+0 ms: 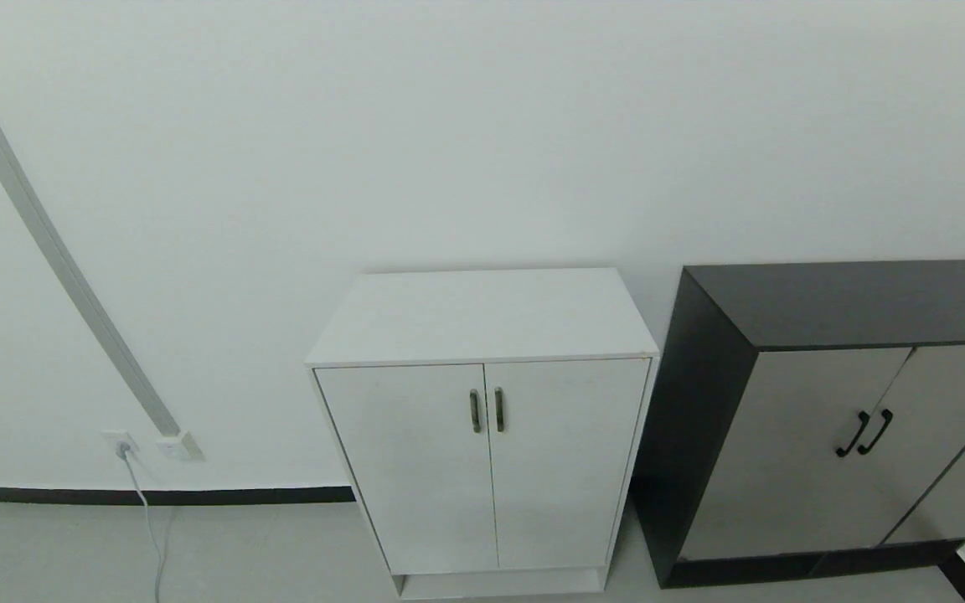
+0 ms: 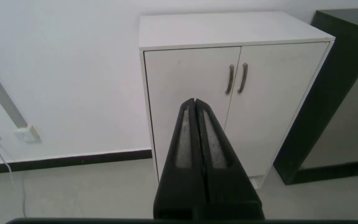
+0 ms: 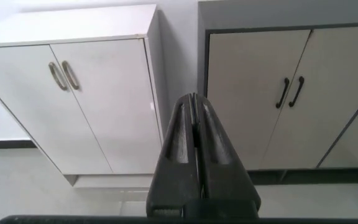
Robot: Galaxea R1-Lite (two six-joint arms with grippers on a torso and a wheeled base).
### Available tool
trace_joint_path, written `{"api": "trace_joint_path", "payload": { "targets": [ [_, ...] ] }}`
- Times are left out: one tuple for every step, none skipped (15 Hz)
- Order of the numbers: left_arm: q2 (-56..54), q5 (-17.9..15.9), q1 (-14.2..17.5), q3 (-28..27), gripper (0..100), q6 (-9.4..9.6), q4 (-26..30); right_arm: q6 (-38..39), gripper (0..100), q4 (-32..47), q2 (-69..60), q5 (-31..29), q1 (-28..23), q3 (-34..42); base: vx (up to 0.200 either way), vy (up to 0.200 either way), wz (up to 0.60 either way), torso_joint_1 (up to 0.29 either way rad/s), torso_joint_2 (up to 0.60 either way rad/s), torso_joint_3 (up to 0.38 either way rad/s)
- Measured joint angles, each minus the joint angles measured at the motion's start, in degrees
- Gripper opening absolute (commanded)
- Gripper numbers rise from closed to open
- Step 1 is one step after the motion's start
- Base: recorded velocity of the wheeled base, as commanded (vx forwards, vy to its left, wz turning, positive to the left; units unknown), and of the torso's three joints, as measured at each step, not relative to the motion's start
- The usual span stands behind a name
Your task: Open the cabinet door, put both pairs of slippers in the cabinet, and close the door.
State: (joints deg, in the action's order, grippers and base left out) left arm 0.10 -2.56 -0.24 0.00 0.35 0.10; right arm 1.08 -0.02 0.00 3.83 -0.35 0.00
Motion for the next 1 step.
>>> {"api": "trace_joint_path", "payload": {
  "targets": [
    [0.0,0.0,0.0,0.0,0,-0.02,0.0,0.0,0,0.0,0.0,0.0,0.0,0.0,0.0,0.0,0.0,0.0,0.0,0.0]
  ]
}}
